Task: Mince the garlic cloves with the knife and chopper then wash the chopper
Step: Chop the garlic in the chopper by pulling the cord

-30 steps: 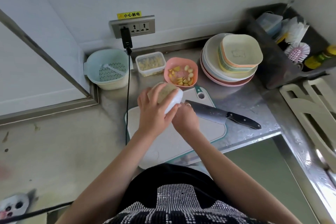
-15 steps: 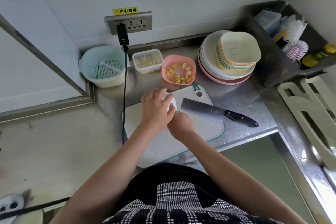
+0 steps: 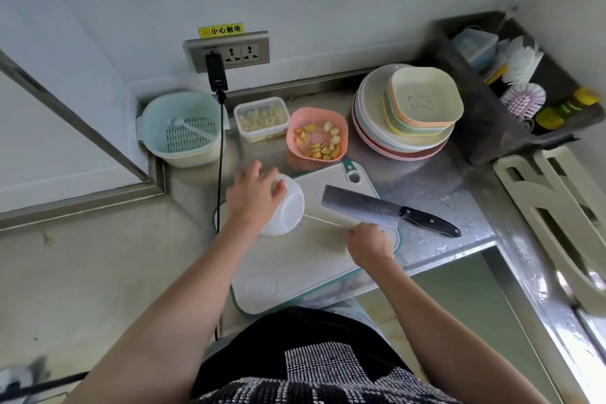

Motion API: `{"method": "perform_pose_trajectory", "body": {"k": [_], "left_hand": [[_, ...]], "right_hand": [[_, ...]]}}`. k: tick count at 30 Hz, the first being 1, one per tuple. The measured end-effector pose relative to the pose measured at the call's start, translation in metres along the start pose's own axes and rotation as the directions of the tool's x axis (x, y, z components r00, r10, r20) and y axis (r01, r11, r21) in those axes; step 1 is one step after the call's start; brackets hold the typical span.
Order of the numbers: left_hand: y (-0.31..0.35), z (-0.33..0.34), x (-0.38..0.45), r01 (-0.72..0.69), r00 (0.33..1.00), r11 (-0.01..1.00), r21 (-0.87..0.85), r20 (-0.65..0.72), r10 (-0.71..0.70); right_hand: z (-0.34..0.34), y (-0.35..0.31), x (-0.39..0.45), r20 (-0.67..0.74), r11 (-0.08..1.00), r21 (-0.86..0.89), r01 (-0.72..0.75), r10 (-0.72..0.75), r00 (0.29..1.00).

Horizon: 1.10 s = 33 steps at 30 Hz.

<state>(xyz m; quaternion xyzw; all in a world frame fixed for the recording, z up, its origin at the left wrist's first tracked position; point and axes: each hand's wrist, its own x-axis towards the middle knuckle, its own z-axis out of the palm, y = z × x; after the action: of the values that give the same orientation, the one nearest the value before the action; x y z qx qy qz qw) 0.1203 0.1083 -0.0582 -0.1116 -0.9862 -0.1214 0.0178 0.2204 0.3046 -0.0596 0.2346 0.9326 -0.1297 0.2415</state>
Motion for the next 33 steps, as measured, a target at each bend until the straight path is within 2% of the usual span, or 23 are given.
{"method": "perform_pose_trajectory", "body": {"k": [3,4,5,7,8,9,11,13,16,17,19,22,24,26,28,30,31,33], "left_hand": [[0.006,0.004,0.001,-0.064,0.998,0.997,-0.045,0.014,0.065],[0.009,0.004,0.002,-0.114,0.992,0.992,-0.049,0.051,0.117],[0.011,0.000,0.003,-0.152,0.976,0.986,-0.063,0.149,0.160],[0.011,-0.009,0.006,-0.119,0.899,0.985,-0.121,0.409,0.159],[0.011,-0.014,0.008,-0.074,0.828,0.990,-0.118,0.546,0.127],[0.013,-0.019,0.009,-0.077,0.770,0.994,-0.077,0.629,0.108],[0.019,-0.023,0.009,-0.175,0.716,0.983,0.051,0.692,0.091],[0.025,-0.019,0.004,-0.212,0.752,0.966,0.145,0.656,0.067],[0.026,-0.012,-0.004,-0.178,0.841,0.977,0.114,0.533,0.091],[0.026,-0.010,-0.006,-0.176,0.861,0.980,0.098,0.498,0.105],[0.024,-0.009,-0.008,-0.172,0.884,0.981,0.087,0.454,0.114],[0.024,-0.008,-0.008,-0.165,0.895,0.982,0.095,0.432,0.109],[0.024,-0.009,-0.008,-0.164,0.899,0.982,0.098,0.425,0.108],[0.024,-0.009,-0.007,-0.164,0.897,0.982,0.098,0.430,0.107],[0.025,-0.009,-0.008,-0.160,0.896,0.982,0.102,0.433,0.101],[0.025,-0.009,-0.008,-0.153,0.895,0.983,0.103,0.435,0.094],[0.026,-0.009,-0.008,-0.151,0.893,0.983,0.101,0.441,0.092],[0.026,-0.008,-0.007,-0.151,0.882,0.984,0.094,0.463,0.091]], "right_hand": [[-0.002,-0.015,0.000,0.027,0.996,0.056,0.064,-0.066,0.997],[-0.003,-0.028,-0.001,0.040,0.992,0.076,0.098,-0.101,0.994],[-0.005,-0.040,-0.001,0.050,0.987,0.094,0.127,-0.132,0.990],[-0.007,-0.058,0.001,0.041,0.979,0.113,0.172,-0.177,0.983],[-0.006,-0.062,0.002,0.029,0.978,0.116,0.176,-0.180,0.983],[-0.005,-0.063,0.003,0.024,0.978,0.118,0.172,-0.176,0.984],[-0.004,-0.063,0.004,0.021,0.980,0.107,0.168,-0.171,0.985],[-0.004,-0.065,0.002,0.023,0.980,0.072,0.183,-0.185,0.982],[-0.003,-0.057,0.001,0.006,0.985,0.065,0.160,-0.161,0.987],[0.000,-0.045,0.005,0.005,0.990,0.097,0.100,-0.101,0.995],[-0.002,-0.012,0.011,-0.006,0.966,0.231,-0.114,0.118,0.993],[-0.012,0.053,0.014,0.051,0.792,0.422,-0.441,0.465,0.884],[-0.022,0.087,0.013,0.087,0.689,0.479,-0.543,0.579,0.811],[-0.027,0.099,0.011,0.053,0.659,0.528,-0.536,0.604,0.795],[-0.028,0.074,0.005,-0.015,0.734,0.542,-0.409,0.495,0.868],[-0.020,0.023,0.001,0.013,0.888,0.411,-0.208,0.222,0.975],[-0.016,-0.006,-0.004,0.063,0.947,0.307,-0.096,0.080,0.995],[-0.011,-0.051,-0.011,0.095,0.985,0.106,0.137,-0.147,0.985]]}}
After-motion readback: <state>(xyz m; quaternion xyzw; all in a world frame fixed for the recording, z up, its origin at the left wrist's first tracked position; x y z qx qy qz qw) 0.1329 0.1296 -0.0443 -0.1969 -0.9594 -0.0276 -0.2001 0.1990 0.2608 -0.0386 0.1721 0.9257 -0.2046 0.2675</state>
